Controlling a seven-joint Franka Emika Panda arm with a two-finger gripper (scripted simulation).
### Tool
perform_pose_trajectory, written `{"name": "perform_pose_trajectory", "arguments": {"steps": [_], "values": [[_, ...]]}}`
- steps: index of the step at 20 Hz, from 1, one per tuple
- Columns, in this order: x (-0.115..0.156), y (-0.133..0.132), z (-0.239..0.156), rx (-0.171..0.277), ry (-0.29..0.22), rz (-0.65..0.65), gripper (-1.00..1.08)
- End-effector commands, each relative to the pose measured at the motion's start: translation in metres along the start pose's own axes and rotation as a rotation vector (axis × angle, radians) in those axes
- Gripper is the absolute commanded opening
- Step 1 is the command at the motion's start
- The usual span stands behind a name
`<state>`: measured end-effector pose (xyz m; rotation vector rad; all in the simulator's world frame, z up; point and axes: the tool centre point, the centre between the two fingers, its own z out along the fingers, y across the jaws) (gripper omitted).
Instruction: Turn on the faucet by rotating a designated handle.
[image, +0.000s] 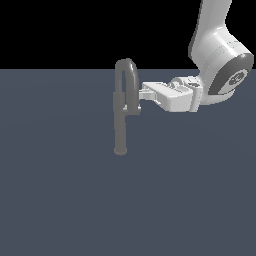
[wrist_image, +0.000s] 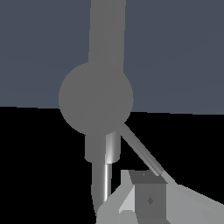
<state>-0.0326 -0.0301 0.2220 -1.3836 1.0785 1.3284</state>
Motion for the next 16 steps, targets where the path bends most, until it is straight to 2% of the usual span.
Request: {"name": "perform_pose_trajectory", "arguments": {"steps": [1,4,5,12,13,14,16], "values": [[0.021,0.015,0.000,0.002,-0.008,0.029,-1.00],[0.031,0.023,0.000,0.002,-0.010,0.036,-1.00],[0.008,0.010,0.000,-0.004,-0.001,-0.006,-1.00],[0.059,0.027,0.000,0.002,-0.010,0.036,-1.00],[0.059,0.027,0.000,0.002,-0.010,0.036,-1.00],[0.029,0.016,0.000,-0.009,-0.005,-0.012,-1.00],[0.042,0.016,0.000,-0.006,-0.006,-0.001,-1.00]]}}
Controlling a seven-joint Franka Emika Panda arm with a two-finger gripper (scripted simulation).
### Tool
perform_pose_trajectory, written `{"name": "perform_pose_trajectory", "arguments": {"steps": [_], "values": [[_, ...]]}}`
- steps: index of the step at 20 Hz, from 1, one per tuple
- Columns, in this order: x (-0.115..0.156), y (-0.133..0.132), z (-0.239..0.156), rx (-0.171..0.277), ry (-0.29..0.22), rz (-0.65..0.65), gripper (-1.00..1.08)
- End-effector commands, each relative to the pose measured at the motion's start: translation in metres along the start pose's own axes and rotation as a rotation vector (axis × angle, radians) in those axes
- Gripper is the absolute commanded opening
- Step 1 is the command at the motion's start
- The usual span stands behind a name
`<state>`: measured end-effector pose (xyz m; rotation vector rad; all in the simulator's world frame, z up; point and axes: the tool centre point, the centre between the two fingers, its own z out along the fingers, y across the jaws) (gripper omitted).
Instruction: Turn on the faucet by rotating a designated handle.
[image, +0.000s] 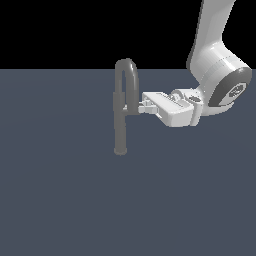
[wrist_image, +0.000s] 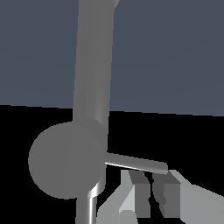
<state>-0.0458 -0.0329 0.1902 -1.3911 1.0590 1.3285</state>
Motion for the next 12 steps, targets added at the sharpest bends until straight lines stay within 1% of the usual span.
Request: {"name": "perform_pose_trajectory", "arguments": {"steps": [1,7,8,9,12], "values": [[0.016,0.001,0.000,0.004,-0.001,0.017,-1.00],[0.053,0.004,0.000,0.011,-0.004,0.049,-1.00],[0.053,0.004,0.000,0.011,-0.004,0.049,-1.00],[0.013,-0.008,-0.003,-0.002,-0.001,-0.016,-1.00],[0.028,-0.011,-0.003,0.001,-0.002,0.001,-1.00]]}}
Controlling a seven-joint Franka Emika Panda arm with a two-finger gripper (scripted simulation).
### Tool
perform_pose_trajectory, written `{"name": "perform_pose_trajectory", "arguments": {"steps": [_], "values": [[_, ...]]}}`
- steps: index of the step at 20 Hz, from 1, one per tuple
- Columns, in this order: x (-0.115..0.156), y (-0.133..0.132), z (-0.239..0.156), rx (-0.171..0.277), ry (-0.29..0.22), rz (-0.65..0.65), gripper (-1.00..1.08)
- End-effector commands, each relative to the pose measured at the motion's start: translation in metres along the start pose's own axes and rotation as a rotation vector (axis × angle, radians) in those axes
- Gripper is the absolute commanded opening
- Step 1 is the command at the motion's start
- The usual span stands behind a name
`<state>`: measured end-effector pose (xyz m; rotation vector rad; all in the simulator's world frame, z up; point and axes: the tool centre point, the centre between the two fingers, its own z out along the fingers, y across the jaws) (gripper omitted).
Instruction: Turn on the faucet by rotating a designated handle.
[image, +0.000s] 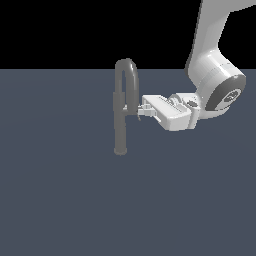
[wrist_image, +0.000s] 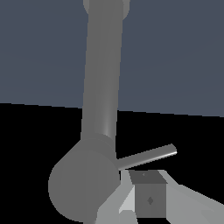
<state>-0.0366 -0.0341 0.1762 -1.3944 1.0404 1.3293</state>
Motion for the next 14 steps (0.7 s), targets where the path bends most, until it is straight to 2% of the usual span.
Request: {"name": "perform_pose_trajectory", "arguments": {"steps": [1,9,10,11,14], "values": [[0.018,-0.003,0.001,0.009,0.005,0.018,-1.00],[0.058,-0.009,0.002,0.019,0.003,0.061,-1.00],[0.058,-0.009,0.002,0.019,0.003,0.061,-1.00],[0.012,-0.004,-0.004,-0.012,-0.020,0.016,-1.00],[0.023,-0.011,-0.002,-0.006,-0.015,0.025,-1.00]]}}
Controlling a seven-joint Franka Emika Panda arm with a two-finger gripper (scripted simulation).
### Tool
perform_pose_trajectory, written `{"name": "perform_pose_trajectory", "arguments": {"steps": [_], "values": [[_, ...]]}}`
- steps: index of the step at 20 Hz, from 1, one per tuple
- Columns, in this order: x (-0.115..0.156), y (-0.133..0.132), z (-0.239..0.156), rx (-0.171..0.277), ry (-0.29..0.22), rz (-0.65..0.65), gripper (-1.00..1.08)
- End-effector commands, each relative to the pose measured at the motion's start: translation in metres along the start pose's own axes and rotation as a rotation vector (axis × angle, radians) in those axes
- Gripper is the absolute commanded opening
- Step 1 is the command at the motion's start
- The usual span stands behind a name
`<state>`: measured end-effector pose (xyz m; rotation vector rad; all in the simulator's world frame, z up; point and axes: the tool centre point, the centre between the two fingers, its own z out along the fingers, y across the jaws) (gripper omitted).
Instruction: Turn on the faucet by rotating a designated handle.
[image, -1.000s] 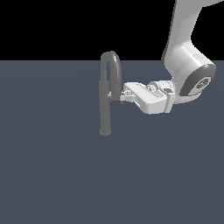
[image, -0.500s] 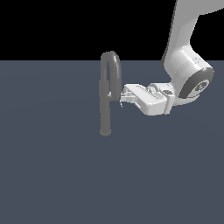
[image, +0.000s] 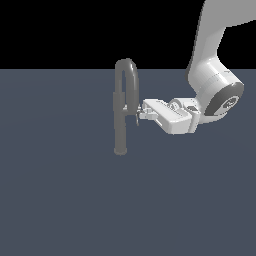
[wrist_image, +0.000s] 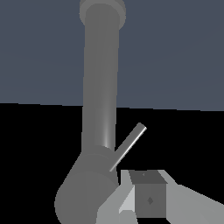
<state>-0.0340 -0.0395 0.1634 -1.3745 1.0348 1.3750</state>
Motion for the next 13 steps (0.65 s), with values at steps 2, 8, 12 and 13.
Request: {"name": "perform_pose_trajectory", "arguments": {"steps": [2,8,12,13], "values": [[0.017,-0.015,0.004,0.015,0.016,0.006,-1.00],[0.037,-0.028,0.005,0.027,0.024,0.024,-1.00],[0.051,-0.037,0.006,0.035,0.030,0.036,-1.00],[0.051,-0.037,0.006,0.035,0.030,0.036,-1.00]]}}
